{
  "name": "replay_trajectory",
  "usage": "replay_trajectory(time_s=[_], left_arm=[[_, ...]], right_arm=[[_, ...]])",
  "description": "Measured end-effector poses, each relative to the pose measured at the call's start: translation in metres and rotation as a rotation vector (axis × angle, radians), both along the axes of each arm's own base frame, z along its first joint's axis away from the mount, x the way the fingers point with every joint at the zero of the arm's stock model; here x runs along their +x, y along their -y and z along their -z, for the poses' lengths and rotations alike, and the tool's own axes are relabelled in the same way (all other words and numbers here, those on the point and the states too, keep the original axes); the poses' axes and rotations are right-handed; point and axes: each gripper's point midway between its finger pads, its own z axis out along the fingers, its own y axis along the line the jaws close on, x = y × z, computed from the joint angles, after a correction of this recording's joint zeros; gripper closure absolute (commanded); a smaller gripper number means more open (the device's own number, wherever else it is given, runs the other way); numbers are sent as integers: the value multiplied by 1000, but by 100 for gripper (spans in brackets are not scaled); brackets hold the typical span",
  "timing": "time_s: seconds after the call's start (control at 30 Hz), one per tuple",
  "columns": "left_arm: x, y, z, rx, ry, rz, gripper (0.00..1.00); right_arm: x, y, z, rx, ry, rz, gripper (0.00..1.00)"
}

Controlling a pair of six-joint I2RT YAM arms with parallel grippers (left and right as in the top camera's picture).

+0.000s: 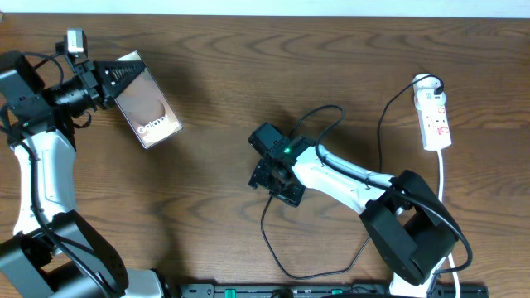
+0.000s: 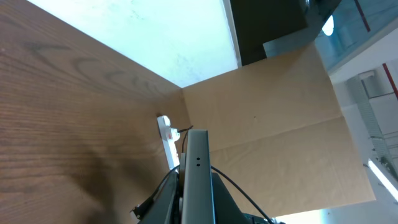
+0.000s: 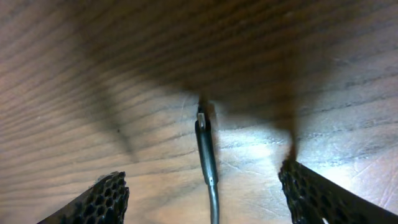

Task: Plug charger to phone and switch on socket
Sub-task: 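Close the right gripper on the cable just behind the USB-C plug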

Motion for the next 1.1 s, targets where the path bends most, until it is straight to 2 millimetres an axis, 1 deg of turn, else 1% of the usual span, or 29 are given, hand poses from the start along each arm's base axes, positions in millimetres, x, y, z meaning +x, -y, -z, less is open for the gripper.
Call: replay_trajectory(time_s=[0.27,0.4,0.5,0.6,1.1], left_arm=[[0,0,0,0,0,0,92],[0,0,0,0,0,0,93],[0,0,0,0,0,0,92],[0,0,0,0,0,0,93],[0,0,0,0,0,0,93]], right_arm=[[3,-5,1,6,-6,-1,26],[4,-7,1,17,-5,-1,35],[4,-7,2,19,-9,1,45],[5,-7,2,21,-13,4,53],[5,-6,4,20,-16,7,65]])
